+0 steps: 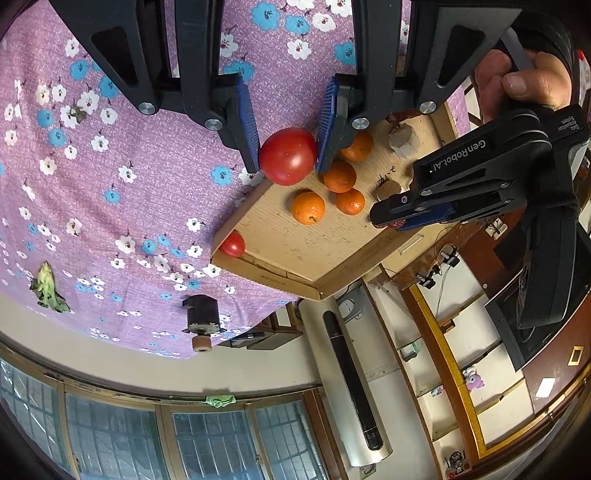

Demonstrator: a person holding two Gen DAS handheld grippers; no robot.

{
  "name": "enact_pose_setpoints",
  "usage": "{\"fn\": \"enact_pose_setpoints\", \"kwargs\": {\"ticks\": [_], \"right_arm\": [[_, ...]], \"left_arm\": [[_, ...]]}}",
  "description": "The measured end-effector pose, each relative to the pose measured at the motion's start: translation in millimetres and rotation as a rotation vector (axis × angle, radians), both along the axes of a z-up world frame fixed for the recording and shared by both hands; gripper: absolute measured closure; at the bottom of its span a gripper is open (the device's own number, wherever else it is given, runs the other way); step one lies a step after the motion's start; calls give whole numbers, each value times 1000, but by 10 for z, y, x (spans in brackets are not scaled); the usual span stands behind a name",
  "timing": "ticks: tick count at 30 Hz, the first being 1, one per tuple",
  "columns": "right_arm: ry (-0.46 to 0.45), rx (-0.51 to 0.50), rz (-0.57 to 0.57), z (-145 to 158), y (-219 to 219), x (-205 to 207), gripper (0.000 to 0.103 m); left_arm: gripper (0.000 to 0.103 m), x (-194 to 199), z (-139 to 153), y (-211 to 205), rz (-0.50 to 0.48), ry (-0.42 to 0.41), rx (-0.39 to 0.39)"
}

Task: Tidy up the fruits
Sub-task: 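Carry the tomato and date over the cardboard tray with both grippers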

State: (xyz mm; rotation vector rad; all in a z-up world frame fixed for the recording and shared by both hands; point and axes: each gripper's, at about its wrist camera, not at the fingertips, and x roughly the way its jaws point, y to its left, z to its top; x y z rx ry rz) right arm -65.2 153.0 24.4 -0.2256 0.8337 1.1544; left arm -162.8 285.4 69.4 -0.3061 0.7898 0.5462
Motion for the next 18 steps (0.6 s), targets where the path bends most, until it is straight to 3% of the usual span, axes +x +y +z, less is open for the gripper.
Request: {"fn": "enact_pose_setpoints", "kwargs": {"ticks": [18], "right_arm": [[3,-6,31,13,486,208,72]], "left_arm": [[77,68,-22,360,28,11,-32]]}}
